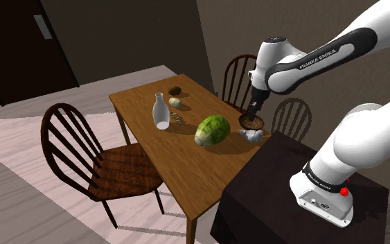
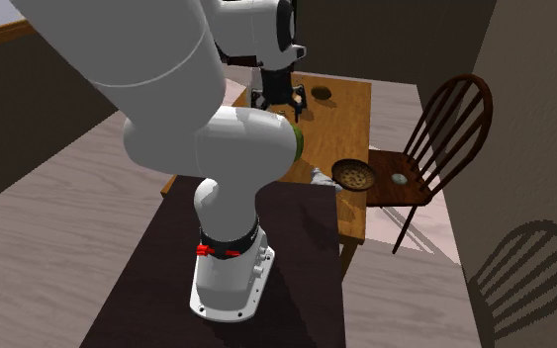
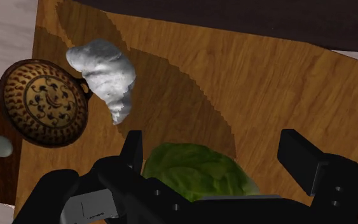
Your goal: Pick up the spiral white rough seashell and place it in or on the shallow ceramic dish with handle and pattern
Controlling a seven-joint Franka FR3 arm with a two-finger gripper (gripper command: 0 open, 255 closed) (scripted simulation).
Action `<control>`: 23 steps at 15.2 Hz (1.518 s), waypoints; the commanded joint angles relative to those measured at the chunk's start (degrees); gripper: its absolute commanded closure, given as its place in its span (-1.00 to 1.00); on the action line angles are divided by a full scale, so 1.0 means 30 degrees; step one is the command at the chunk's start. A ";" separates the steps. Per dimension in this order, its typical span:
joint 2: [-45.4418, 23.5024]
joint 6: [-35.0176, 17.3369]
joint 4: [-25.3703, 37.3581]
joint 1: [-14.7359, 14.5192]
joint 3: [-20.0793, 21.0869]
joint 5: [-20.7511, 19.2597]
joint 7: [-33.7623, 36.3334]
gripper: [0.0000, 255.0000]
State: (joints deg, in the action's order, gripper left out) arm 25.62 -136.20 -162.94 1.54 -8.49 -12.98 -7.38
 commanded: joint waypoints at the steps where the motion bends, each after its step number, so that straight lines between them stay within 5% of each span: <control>1: -0.1848 -0.2351 -0.0219 0.0123 -0.0132 -0.0417 0.0076 -1.00; 6: -0.6799 -0.7426 0.0151 0.0648 -0.0272 -0.1806 0.0628 -1.00; 11: -1.2110 -1.1740 0.1677 0.0689 -0.1038 -0.4680 0.2602 -1.00; 23: -1.5930 -1.4484 0.2933 -0.0405 -0.2441 -0.5641 0.3669 -1.00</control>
State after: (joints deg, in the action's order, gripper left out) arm -22.01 -179.54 -154.21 0.39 -15.77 -29.91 3.57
